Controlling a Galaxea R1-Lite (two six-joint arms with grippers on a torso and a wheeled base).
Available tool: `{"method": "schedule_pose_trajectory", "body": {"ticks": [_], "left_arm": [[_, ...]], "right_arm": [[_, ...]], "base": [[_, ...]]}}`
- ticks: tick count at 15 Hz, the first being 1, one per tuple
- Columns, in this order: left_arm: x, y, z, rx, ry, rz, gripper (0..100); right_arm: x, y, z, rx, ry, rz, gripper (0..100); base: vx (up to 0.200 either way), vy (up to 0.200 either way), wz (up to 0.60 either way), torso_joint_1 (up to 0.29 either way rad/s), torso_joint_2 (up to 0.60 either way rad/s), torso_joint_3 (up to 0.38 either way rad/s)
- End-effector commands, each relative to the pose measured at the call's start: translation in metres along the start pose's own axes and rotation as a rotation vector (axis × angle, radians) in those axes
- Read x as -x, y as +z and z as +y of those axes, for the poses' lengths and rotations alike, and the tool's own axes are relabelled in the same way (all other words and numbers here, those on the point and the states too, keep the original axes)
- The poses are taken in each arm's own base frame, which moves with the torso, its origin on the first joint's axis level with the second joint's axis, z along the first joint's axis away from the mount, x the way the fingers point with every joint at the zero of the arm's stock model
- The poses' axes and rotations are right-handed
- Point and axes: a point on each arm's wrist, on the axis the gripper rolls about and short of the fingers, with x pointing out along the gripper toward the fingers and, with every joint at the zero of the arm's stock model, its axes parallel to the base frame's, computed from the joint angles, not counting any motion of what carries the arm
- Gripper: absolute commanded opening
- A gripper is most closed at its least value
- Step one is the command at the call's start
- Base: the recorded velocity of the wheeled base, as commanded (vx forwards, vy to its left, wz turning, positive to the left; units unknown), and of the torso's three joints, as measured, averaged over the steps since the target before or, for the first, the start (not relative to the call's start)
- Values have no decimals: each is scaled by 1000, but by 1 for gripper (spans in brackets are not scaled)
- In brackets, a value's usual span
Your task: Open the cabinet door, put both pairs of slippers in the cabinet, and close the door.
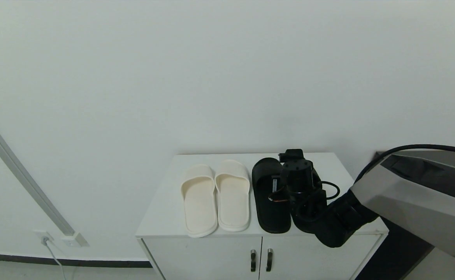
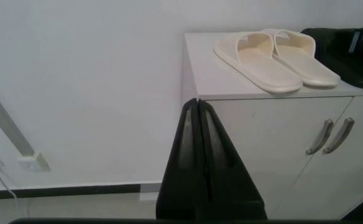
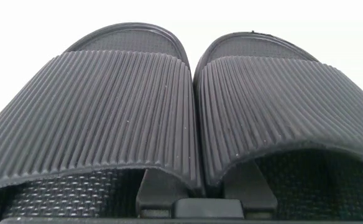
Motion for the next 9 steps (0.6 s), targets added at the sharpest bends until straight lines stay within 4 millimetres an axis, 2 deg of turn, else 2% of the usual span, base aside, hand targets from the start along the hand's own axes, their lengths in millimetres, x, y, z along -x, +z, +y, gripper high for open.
{"method": "schedule_pose_trajectory", "body": {"ticks": [1, 3, 5, 7, 8, 9], "left_arm": [[0, 0, 0, -1, 0, 1, 0], [0, 0, 0, -1, 0, 1, 0], [0, 0, 0, 1, 0, 1, 0], [0, 0, 0, 1, 0, 1, 0], [0, 0, 0, -1, 0, 1, 0], [0, 0, 0, 1, 0, 1, 0]], "right_arm": [[25, 28, -6, -3, 23, -37, 0], [61, 50, -15, 2, 89, -57, 0], [101, 65, -24, 7, 219, -61, 0], [140, 71, -38, 31, 370, -57, 0], [151, 71, -42, 33, 419, -55, 0], [175, 68, -52, 47, 546, -33, 0]], "base": [[0, 0, 0, 0, 0, 0], [0, 0, 0, 0, 0, 0], [0, 0, 0, 0, 0, 0], [0, 0, 0, 0, 0, 0], [0, 0, 0, 0, 0, 0], [0, 0, 0, 0, 0, 0]]}}
